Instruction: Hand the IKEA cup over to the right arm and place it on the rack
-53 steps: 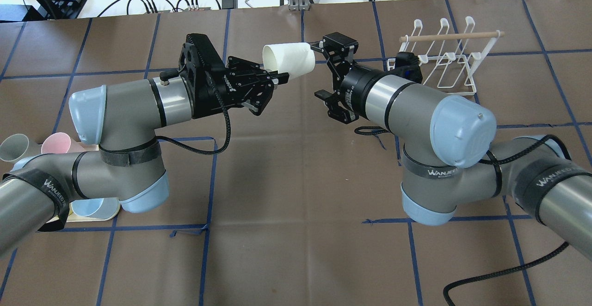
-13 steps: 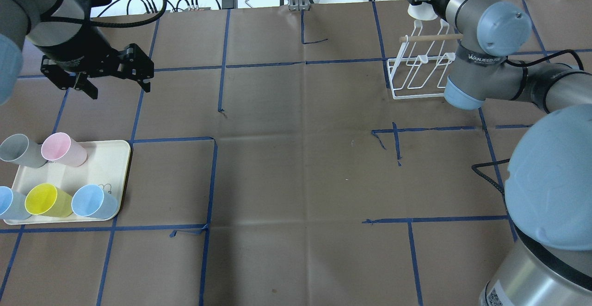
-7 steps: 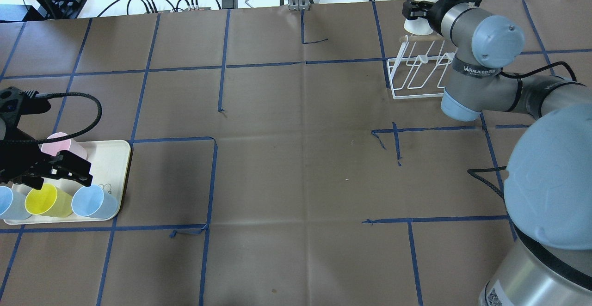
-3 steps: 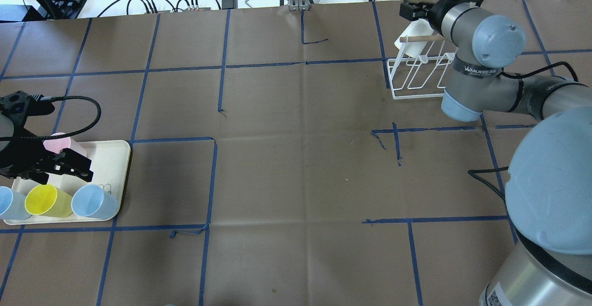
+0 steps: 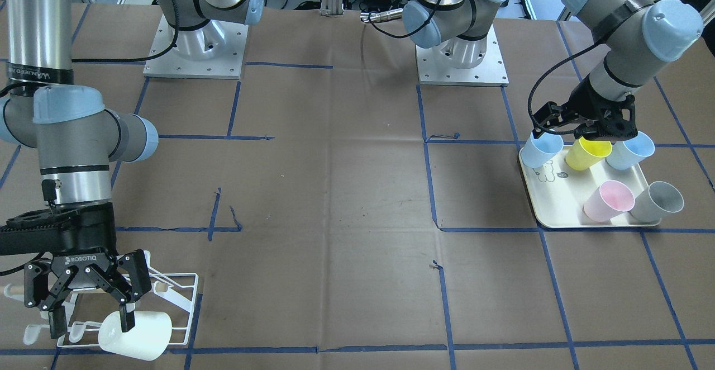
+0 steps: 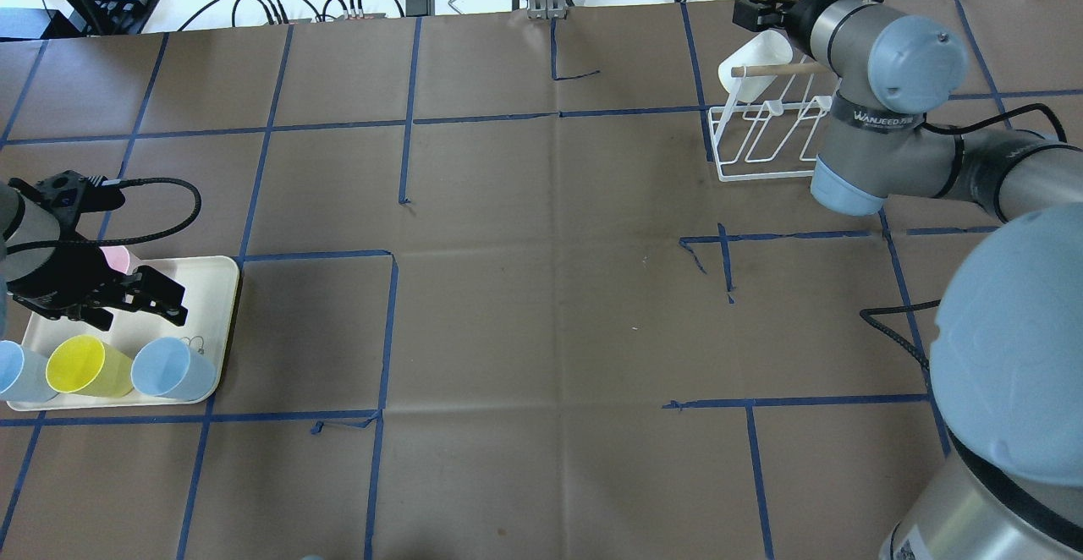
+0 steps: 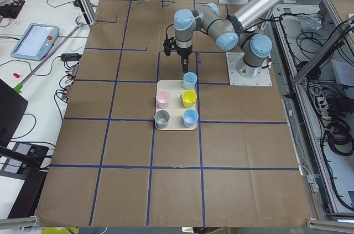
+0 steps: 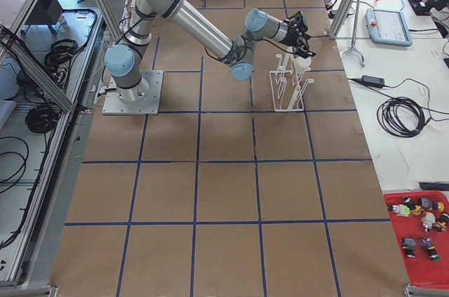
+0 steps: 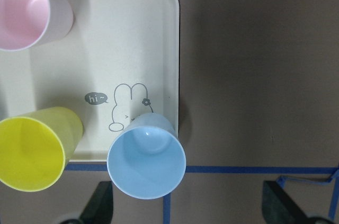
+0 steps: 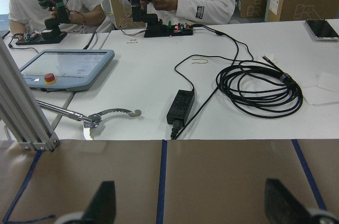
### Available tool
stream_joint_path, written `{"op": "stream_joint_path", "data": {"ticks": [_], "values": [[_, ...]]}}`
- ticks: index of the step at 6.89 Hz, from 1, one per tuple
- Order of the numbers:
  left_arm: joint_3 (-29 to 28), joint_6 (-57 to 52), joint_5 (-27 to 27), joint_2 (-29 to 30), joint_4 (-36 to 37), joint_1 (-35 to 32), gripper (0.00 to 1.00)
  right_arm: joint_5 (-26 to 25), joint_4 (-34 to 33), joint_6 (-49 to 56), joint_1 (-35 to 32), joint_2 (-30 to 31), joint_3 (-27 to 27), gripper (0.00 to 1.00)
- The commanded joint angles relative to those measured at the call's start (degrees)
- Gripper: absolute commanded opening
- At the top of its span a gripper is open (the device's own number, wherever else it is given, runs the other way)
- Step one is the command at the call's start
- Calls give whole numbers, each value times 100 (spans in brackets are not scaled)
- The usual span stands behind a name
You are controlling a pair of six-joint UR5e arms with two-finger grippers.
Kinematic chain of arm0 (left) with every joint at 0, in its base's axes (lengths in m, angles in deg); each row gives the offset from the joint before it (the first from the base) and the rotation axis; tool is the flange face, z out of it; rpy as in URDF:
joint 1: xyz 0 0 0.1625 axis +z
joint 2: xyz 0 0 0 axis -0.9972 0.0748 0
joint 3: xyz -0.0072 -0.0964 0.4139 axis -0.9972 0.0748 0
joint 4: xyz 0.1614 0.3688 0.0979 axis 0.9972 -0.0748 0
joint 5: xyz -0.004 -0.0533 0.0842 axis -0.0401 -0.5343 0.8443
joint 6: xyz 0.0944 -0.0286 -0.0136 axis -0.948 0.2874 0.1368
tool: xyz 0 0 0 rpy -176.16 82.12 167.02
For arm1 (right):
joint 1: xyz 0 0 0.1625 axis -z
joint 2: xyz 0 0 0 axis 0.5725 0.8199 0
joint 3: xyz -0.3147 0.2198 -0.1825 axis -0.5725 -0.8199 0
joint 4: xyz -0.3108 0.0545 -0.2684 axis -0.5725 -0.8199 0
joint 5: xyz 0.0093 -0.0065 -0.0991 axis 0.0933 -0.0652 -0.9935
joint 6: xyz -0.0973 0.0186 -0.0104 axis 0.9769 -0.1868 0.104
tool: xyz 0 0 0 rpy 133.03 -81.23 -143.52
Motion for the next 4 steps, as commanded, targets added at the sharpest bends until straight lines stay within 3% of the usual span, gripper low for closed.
{"op": "stream_joint_path", "data": {"ticks": [1,3,4], "values": [[548,0,4,95,739,8,99,-3,489,-19,-269,605,12,100],[883,0,-5,95,936,17,99,15,588,-89,-533,1193,108,100],[928,0,4,95,1006,17,99,32,571,-829,-604,1431,396,100]]}}
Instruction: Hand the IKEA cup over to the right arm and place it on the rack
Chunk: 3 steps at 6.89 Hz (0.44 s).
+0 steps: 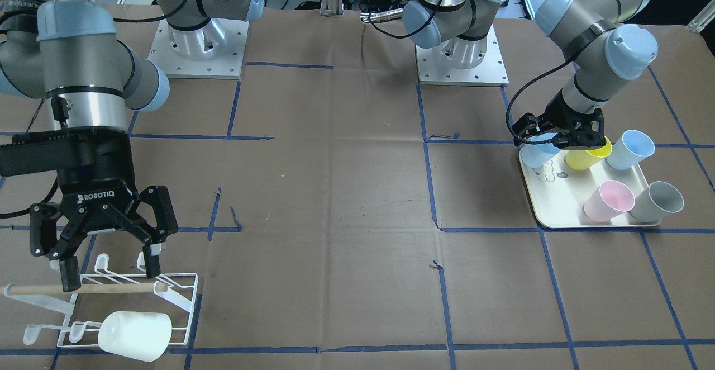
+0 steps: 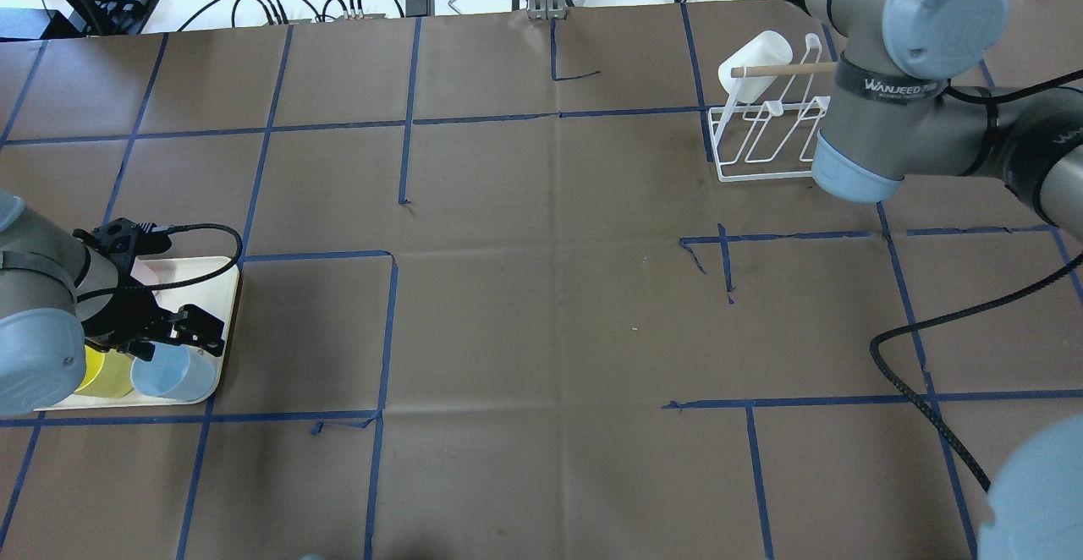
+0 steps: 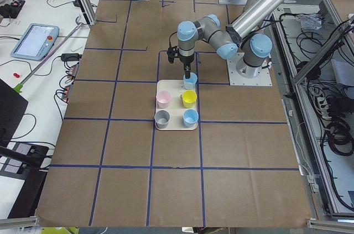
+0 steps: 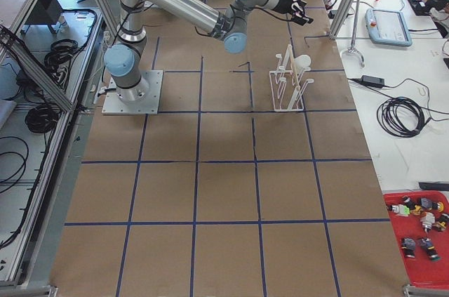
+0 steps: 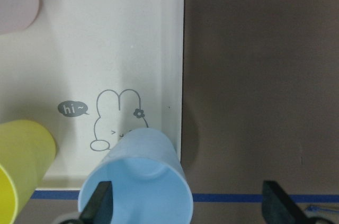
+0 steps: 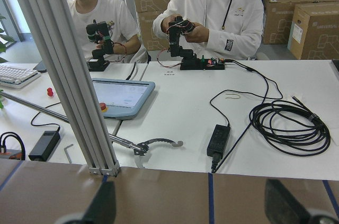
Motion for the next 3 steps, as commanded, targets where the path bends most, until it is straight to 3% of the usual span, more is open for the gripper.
{"op": "stream_joint_path", "data": {"ticks": [1,2,3], "values": [[110,0,12,10,108,3,99,34,-48,-1580,-121,550,625,100],[101,0,30,19,186,12,93,43,-75,-2347,-129,814,942,100],[101,9,74,28,178,12,63,61,-101,-3268,-208,1034,1258,100]]}}
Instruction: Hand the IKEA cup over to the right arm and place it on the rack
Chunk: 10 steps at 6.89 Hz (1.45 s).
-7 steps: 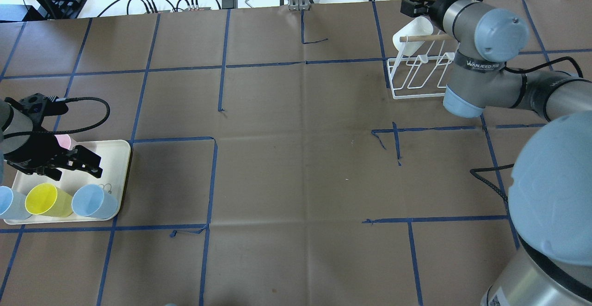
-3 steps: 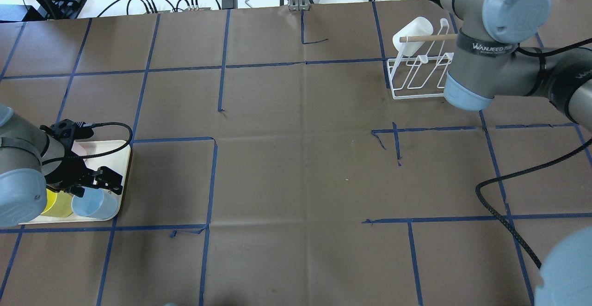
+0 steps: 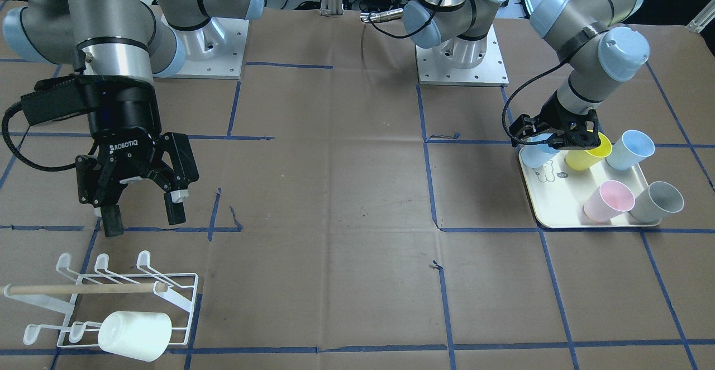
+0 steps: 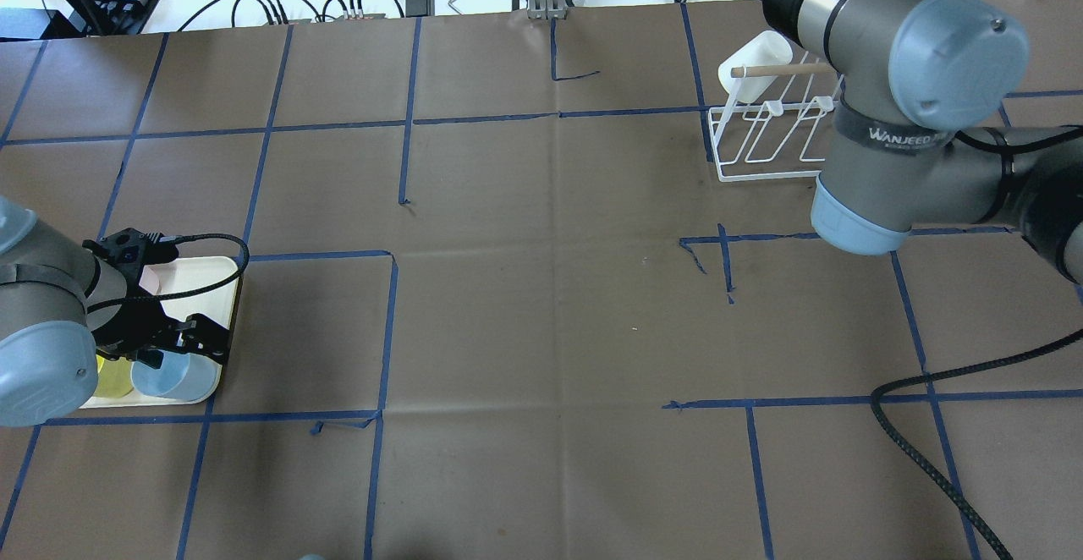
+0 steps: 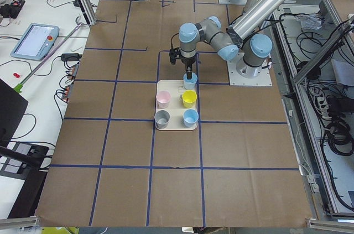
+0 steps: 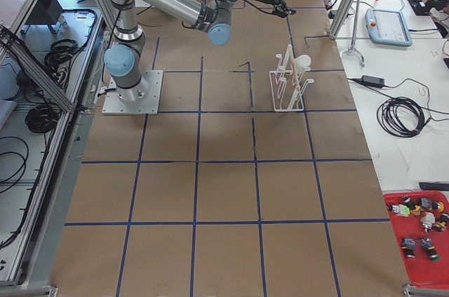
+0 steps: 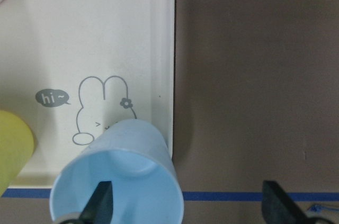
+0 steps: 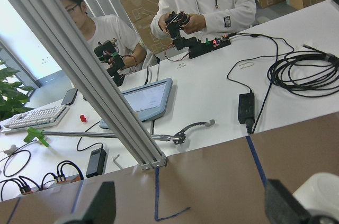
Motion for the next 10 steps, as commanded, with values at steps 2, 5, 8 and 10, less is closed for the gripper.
{"op": "stream_joint_path", "data": {"ticks": [2,5,8,10], "values": [[2,-28,92,18,13,3,3,18,-751,-3313,-329,359,1003,100],[-103,-29,153,-8,21,12,0,18,-1290,-5185,-612,324,1313,100],[-1179,85,198,-70,-1159,-32,0,45,-1573,-5242,-621,263,1313,100],[-2541,199,-116,70,-2364,-189,0,211,-1590,-5250,-621,26,1296,100]]}}
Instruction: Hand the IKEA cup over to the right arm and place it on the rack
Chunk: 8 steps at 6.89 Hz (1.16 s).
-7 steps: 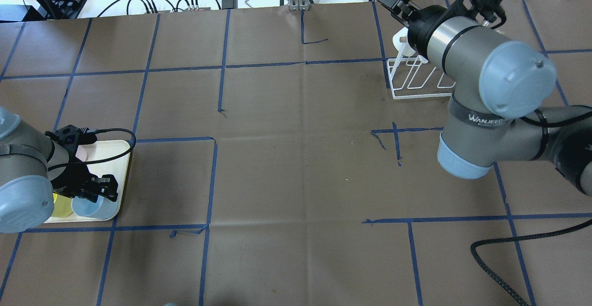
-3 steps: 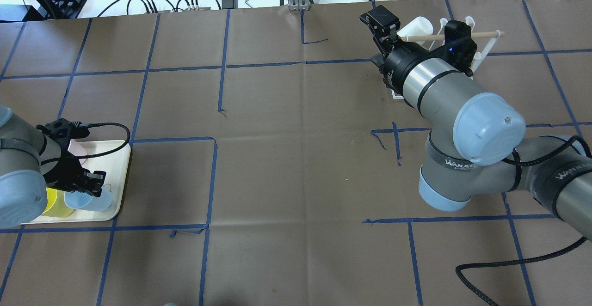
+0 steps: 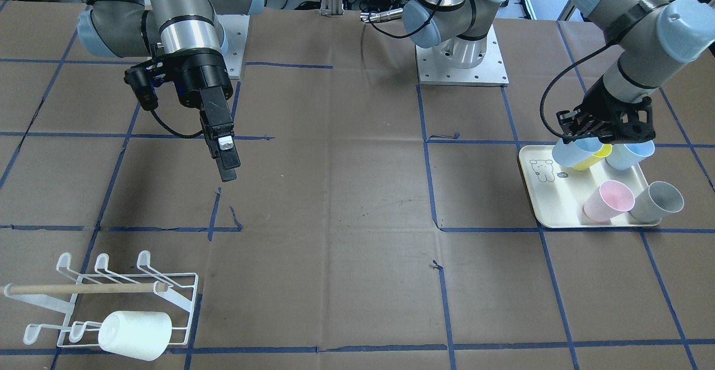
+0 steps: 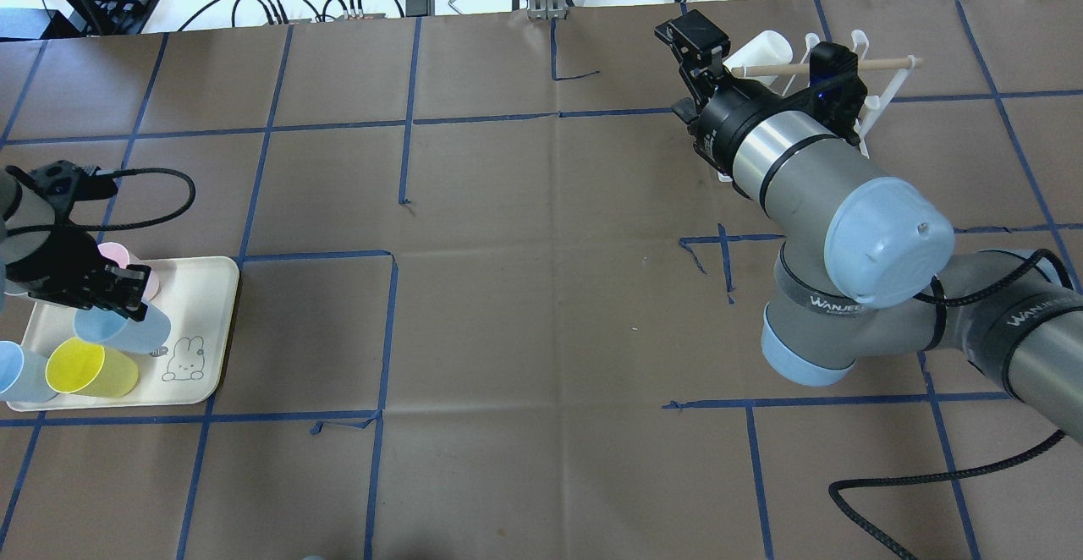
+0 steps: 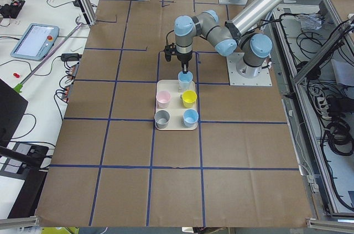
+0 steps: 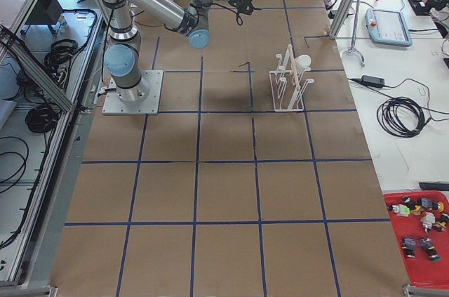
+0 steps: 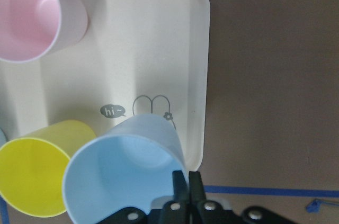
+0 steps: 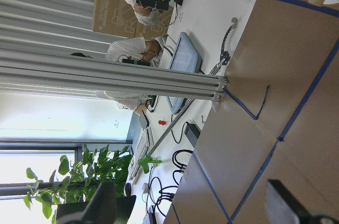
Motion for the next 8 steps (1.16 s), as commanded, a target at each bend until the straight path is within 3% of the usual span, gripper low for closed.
{"op": "stream_joint_path", "data": {"ticks": [1,2,5,7,8], "values": [[-1198,62,-349,75,-854,-290,0,75,-24,-6,0,-253,-39,100],[-1385,-25,-707,92,-804,-431,0,67,-41,-6,9,-272,-13,100],[-1309,-322,-3049,180,203,-468,0,58,-76,-23,0,-202,-30,100],[-1107,-920,-4632,583,1563,-599,0,102,-199,-504,-9,-254,-30,100],[-897,-1009,-5153,698,2422,-887,0,85,-313,-585,-9,-246,-13,100]]}}
